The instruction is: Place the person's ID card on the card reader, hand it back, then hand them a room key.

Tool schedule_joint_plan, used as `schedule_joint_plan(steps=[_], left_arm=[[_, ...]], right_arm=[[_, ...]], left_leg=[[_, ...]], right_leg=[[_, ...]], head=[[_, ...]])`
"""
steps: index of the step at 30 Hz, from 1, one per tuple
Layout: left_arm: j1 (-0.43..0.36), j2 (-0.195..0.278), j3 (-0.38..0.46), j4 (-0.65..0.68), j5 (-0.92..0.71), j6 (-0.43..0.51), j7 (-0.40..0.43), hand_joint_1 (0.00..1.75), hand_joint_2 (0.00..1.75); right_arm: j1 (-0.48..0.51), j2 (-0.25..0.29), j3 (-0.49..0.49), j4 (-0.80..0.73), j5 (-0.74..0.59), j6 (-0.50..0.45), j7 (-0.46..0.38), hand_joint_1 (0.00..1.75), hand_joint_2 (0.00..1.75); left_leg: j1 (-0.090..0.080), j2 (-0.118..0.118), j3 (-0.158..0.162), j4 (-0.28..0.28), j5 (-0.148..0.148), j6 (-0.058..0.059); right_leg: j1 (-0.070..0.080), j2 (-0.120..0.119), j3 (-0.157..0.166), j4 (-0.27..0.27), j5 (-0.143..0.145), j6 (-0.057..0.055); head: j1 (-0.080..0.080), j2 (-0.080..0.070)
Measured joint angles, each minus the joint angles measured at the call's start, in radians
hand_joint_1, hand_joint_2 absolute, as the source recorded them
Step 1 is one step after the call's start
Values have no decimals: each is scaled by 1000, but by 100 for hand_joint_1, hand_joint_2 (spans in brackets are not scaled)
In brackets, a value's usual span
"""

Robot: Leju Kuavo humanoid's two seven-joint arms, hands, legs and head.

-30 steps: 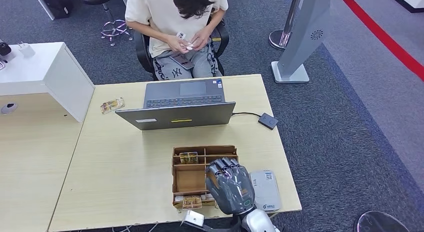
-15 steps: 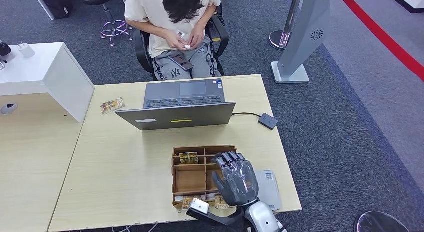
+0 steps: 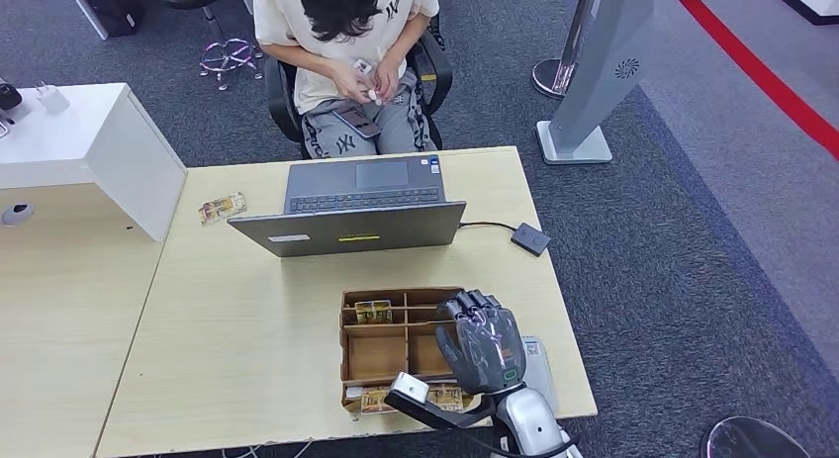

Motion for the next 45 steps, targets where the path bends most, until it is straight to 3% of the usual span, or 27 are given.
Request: schedule_joint_plan(steps=[3, 7, 15, 20, 26, 34, 37, 45], left_arm=[[0, 0, 0, 0, 2, 0, 1, 0, 0], [0, 1, 0, 0, 7, 0, 0, 0, 0], [0, 4, 0, 0, 9, 1, 3, 0, 0], [0, 4, 0, 0, 9, 0, 4, 0, 0], [0, 4, 0, 0, 9, 0, 4, 0, 0], [1, 5, 0, 0, 9, 0, 3, 0, 0], [1, 5, 0, 0, 9, 0, 3, 0, 0], [1, 5, 0, 0, 11, 0, 2, 0, 0]], right_arm=[[1, 0, -3, 8, -4, 0, 3, 97, 175], [5, 0, -4, 23, -8, 0, 8, 112, 175], [10, 0, -4, 49, -10, 0, 8, 102, 175], [10, 0, -4, 59, -12, 0, 10, 140, 175], [10, 0, -4, 59, -12, 0, 11, 140, 175], [8, 0, -4, 61, -18, -1, 17, 169, 175], [6, 0, -4, 61, -21, -2, 14, 171, 175], [28, 15, -44, -19, -49, -2, -73, 174, 175]], left_leg=[[0, 0, 0, 0, 0, 0], [0, 0, 0, 0, 0, 0], [0, 0, 0, 0, 0, 0], [0, 0, 0, 0, 0, 0], [0, 0, 0, 0, 0, 0], [0, 0, 0, 0, 0, 0], [0, 0, 0, 0, 0, 0], [0, 0, 0, 0, 0, 0]], right_leg=[[0, 0, 0, 0, 0, 0], [0, 0, 0, 0, 0, 0], [0, 0, 0, 0, 0, 0], [0, 0, 0, 0, 0, 0], [0, 0, 0, 0, 0, 0], [0, 0, 0, 0, 0, 0], [0, 0, 0, 0, 0, 0], [0, 0, 0, 0, 0, 0]], head=[[0, 0], [0, 0], [0, 0], [0, 0], [0, 0], [0, 0], [0, 0], [0, 0]])
